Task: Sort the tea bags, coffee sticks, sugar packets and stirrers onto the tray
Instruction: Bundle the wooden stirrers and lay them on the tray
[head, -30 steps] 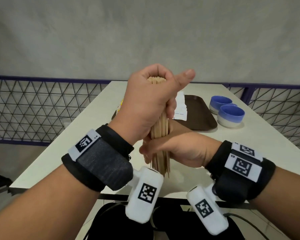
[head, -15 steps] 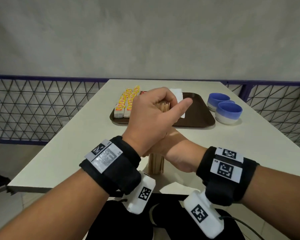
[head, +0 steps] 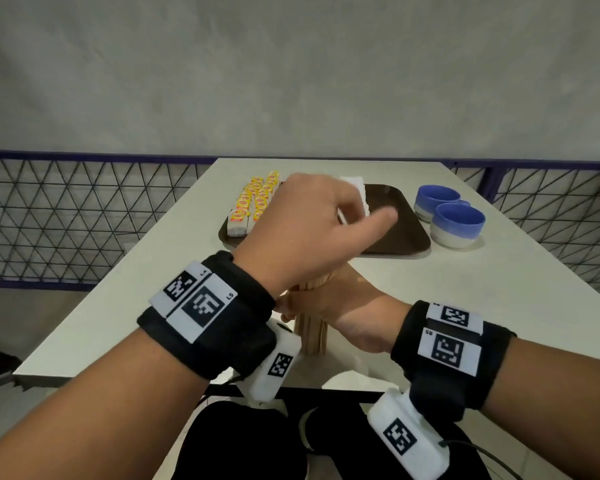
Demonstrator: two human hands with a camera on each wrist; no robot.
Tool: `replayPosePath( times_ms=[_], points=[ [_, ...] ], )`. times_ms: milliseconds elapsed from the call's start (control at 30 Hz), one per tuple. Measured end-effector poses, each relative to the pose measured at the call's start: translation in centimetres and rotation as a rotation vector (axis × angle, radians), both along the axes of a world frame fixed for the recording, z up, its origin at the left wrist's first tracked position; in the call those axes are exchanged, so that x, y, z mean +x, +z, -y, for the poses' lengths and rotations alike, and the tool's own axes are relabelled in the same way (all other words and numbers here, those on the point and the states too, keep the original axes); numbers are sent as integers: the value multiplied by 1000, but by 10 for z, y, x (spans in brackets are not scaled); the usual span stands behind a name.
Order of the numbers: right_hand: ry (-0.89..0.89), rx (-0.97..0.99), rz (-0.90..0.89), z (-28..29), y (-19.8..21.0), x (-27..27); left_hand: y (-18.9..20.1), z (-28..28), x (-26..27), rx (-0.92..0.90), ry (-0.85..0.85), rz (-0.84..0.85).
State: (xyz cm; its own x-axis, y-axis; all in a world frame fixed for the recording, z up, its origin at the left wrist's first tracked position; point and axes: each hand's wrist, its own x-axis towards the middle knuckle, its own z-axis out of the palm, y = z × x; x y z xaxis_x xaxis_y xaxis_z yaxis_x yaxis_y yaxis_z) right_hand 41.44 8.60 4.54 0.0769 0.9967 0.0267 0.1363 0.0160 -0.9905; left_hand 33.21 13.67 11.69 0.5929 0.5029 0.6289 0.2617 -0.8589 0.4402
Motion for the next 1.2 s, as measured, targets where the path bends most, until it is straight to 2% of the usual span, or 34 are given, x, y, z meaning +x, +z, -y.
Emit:
replayPosePath(
  times_ms=[67,167,233,367,433,533,633,767,833,933,1000,1067,1133,1200],
  points=[
    [4,12,-3,0,0,-1,0,-3,0,57,55,-168],
    [14,-3,7,1,0,-1,-3,-7,0,64,62,-138],
    [26,-4,49,3,4,2,-2,-3,-2,-13,16,-24],
    [85,40,99,8,31,15,11,3,-9,-561,-303,415],
    [129,72,78,12,45,16,14,6,-10,-684,-392,485],
    [145,83,25,15,52,11,16,15,-3,-705,-342,479],
    [42,64,25,16,45,8,14,10,5,-755,-259,602],
    [3,141,242,29,32,9,16,-4,2,-960,-250,844],
    [-23,183,371,34,27,12,15,-8,1,-1047,-232,909],
    [-59,228,578,34,27,17,12,-9,4,-1090,-175,926],
    [-59,205,646,34,31,21,11,-9,6,-1121,-150,916],
    [-42,143,627,35,37,25,10,-11,5,-1151,-144,838],
    [-41,63,535,33,41,34,3,-18,-4,-1178,-179,755],
    [-81,-24,447,27,44,51,-10,-22,-22,-1153,-140,685]
  ],
)
